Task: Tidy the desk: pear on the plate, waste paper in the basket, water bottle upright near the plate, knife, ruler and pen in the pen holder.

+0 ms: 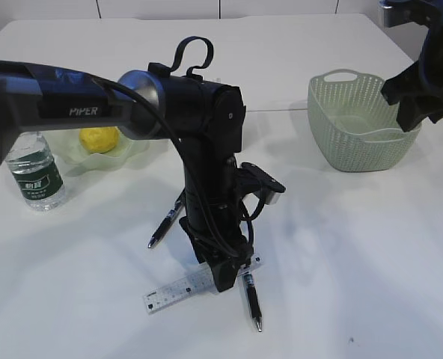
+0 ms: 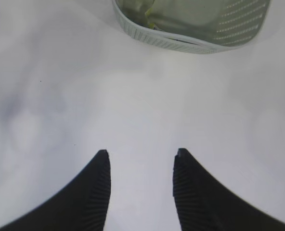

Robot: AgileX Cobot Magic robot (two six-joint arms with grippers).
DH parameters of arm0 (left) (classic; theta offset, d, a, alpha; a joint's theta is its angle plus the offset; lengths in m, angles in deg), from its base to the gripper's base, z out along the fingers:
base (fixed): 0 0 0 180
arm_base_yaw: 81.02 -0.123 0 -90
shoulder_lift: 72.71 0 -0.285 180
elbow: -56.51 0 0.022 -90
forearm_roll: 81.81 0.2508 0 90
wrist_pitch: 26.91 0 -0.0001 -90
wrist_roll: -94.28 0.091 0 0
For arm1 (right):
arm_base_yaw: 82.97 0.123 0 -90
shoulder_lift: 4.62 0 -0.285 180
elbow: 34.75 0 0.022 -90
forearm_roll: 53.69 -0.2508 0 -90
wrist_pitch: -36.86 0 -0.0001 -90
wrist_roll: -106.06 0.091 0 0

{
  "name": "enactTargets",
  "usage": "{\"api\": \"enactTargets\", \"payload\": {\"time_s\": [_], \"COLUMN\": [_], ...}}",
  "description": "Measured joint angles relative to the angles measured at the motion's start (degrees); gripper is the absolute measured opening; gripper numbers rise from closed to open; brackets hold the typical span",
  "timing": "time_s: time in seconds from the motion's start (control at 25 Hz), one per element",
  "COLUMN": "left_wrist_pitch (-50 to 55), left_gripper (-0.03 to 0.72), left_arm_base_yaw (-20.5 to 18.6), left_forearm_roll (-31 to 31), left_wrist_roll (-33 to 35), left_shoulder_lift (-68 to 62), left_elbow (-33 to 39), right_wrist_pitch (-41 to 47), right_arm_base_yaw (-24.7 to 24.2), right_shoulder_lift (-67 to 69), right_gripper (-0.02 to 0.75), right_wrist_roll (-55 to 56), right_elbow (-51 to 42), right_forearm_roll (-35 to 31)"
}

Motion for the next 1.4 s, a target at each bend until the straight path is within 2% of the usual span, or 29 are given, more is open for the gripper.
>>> {"api": "enactTargets", "payload": {"time_s": [0.76, 1.04, 1.4], "left_wrist_pitch": [0.00, 0.00, 0.00], "left_gripper": [0.452, 0.412, 0.407], "left_arm_base_yaw": [0.20, 0.20, 0.65], "left_forearm_roll": [0.04, 0.46, 0.46], "left_wrist_roll": [0.00, 0.00, 0.00], "left_shoulder_lift": [-0.48, -0.48, -0.48], "left_elbow": [0.00, 0.00, 0.00], "right_wrist_pitch": [-0.25, -0.37, -0.37], "right_arm_base_yaw": [0.00, 0.00, 0.00], "right_shoulder_lift": [0.00, 0.00, 0.00], "right_gripper": [0.352, 0.352, 0.352], "right_wrist_roll": [0.00, 0.00, 0.00], "right_elbow": [0.00, 0.00, 0.00], "right_forearm_roll": [0.00, 0.00, 0.10]}}
